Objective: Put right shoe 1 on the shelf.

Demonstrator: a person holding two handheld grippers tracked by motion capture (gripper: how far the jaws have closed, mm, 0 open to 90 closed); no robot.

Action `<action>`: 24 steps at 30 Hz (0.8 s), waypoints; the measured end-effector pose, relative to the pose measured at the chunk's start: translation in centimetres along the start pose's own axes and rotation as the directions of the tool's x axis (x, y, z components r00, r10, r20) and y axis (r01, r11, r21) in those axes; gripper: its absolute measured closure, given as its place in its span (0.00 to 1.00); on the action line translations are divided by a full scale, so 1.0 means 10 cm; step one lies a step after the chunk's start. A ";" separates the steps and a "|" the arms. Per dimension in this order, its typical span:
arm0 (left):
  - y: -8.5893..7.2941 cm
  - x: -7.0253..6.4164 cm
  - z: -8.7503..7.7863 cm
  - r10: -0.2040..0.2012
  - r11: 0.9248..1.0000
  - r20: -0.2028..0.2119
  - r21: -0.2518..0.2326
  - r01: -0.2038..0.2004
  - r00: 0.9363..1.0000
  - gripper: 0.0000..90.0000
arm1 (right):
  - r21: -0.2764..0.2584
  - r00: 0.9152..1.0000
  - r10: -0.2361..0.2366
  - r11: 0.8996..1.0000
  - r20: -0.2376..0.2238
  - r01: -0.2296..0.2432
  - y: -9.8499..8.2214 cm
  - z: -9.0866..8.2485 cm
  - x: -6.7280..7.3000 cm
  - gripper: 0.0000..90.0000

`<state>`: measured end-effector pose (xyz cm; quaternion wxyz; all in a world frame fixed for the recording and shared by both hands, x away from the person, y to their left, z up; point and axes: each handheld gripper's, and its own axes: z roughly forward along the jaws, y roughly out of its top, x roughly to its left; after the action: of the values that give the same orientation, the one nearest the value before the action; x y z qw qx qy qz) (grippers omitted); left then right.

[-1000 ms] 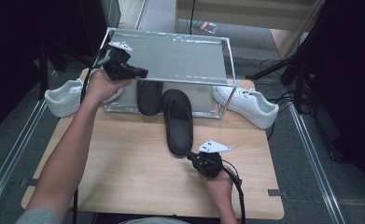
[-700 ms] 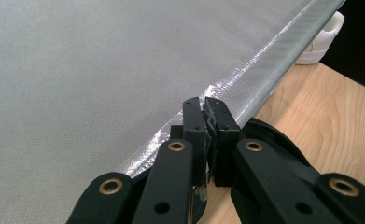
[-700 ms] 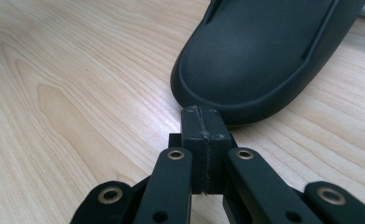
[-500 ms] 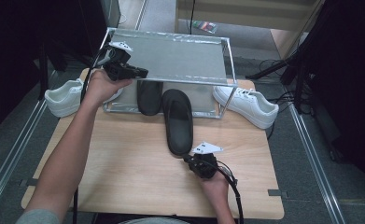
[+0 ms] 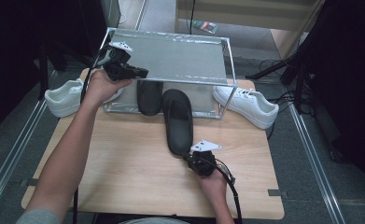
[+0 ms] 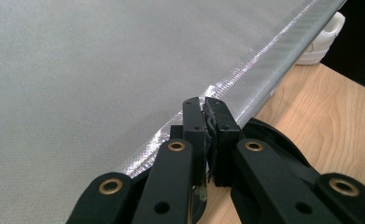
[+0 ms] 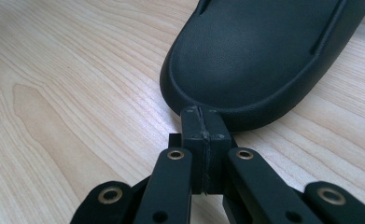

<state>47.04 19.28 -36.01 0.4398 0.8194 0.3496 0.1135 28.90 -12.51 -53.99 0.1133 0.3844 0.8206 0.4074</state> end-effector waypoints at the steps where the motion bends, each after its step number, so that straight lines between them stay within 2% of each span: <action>1: 0.00 0.00 0.00 0.000 1.000 0.000 -0.002 0.000 1.000 0.98 | 0.000 1.000 0.001 1.000 -0.003 -0.001 0.00 0.00 0.00 1.00; 8: 0.00 0.00 0.00 0.000 1.000 0.003 -0.001 0.000 1.000 0.98 | 0.000 1.000 0.002 1.000 0.003 -0.002 0.03 0.03 -0.01 1.00; 16: 0.00 0.00 0.00 -0.001 1.000 0.002 -0.001 0.001 1.000 0.98 | 0.010 1.000 -0.008 1.000 0.013 0.008 0.15 0.13 -0.04 1.00; 24: 0.00 0.00 0.01 0.001 1.000 -0.005 -0.003 -0.001 1.000 0.98 | 0.012 1.000 0.001 1.000 0.028 -0.001 0.24 0.22 -0.08 1.00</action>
<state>47.06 19.24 -36.06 0.4402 0.8186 0.3502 0.1164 31.88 -10.92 -53.71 0.1223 0.3913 0.8212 0.3970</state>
